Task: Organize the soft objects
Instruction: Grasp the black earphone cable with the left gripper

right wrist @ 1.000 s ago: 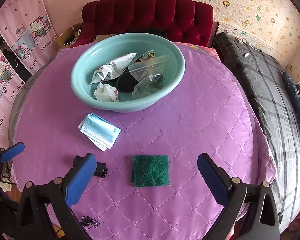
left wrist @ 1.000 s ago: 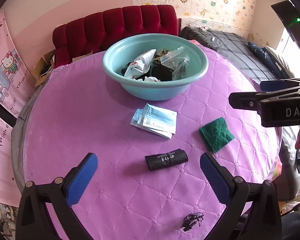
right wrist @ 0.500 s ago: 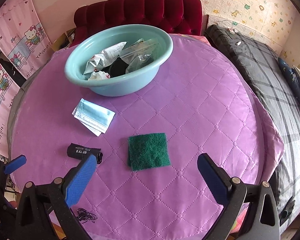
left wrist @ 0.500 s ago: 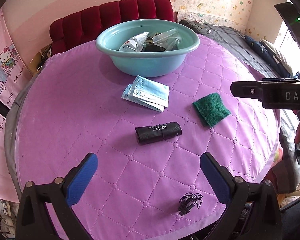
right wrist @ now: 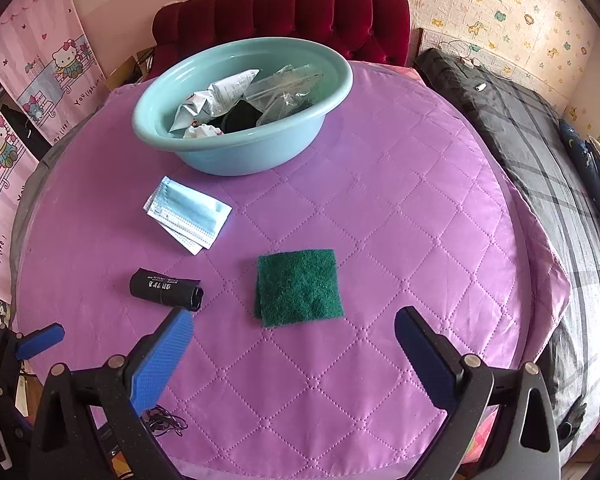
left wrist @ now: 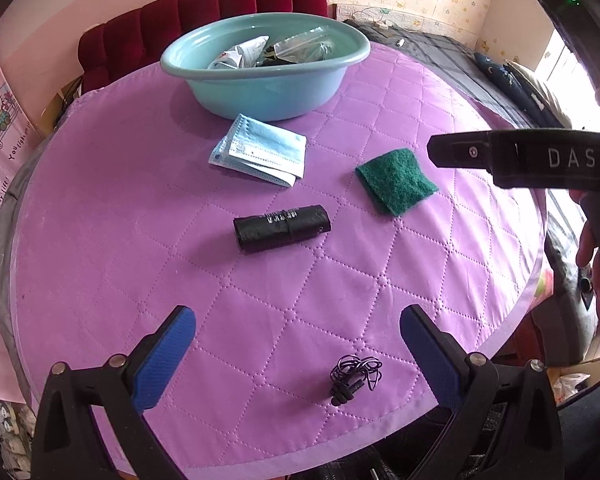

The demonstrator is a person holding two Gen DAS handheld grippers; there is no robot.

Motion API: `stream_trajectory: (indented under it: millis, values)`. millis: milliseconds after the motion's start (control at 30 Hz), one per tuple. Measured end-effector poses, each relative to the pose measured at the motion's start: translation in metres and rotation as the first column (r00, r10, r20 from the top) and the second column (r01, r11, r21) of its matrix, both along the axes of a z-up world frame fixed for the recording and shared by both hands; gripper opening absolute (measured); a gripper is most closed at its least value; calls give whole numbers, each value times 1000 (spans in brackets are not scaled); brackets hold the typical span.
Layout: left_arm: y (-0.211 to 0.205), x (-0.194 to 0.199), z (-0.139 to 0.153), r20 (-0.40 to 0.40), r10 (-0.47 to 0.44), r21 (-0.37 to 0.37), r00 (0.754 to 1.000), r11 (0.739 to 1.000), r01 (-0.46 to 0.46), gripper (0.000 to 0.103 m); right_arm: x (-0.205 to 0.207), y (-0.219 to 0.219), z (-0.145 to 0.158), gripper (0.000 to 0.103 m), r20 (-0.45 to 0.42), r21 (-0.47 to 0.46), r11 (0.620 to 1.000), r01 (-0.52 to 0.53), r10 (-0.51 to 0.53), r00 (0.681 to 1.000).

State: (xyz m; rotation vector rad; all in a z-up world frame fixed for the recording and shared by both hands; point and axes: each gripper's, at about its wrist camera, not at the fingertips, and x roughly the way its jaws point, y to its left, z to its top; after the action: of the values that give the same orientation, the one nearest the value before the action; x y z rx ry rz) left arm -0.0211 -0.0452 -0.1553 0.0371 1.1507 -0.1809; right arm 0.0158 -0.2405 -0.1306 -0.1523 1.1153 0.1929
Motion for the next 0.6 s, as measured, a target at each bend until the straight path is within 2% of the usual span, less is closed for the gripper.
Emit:
stream_trajectory:
  millis: [600]
  values:
    - [-16,-22,-44,-152,-72,-27,986,997,69,103,-2,-3,-36,103,-109,-1,1000,-2,2,994]
